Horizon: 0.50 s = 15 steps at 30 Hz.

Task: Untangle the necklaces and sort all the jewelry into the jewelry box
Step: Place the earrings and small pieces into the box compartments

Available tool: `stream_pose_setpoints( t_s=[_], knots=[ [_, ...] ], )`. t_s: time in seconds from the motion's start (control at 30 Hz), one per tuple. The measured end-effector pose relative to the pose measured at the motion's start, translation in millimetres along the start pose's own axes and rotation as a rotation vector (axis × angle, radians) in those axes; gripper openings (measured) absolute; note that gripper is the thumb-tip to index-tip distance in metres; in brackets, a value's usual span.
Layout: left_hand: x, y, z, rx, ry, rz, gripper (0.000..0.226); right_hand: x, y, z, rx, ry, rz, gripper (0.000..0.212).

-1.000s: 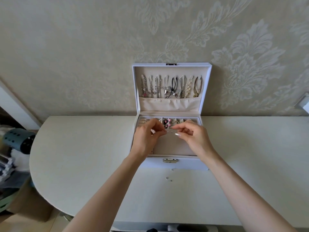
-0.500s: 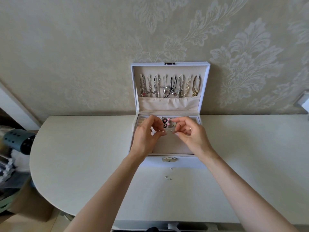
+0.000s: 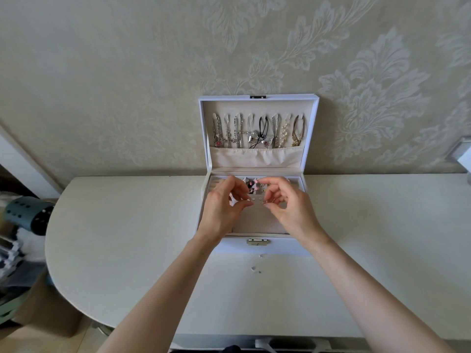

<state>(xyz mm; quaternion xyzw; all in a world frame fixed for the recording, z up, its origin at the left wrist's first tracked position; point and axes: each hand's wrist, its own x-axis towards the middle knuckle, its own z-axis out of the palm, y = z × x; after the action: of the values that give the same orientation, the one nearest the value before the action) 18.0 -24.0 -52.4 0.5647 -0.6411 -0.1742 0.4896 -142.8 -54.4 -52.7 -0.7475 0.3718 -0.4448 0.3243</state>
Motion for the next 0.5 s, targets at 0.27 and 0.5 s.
stream_pose_setpoints(
  t_s=[0.27,0.5],
  knots=[
    [0,0,0,0.006,-0.016,-0.009,0.031,-3,4,4,-0.171,0.011,-0.125,0.046],
    [1,-2,1,0.025,0.002,-0.016,0.03,-5,10,6,-0.269,0.02,-0.178,0.047]
  ],
)
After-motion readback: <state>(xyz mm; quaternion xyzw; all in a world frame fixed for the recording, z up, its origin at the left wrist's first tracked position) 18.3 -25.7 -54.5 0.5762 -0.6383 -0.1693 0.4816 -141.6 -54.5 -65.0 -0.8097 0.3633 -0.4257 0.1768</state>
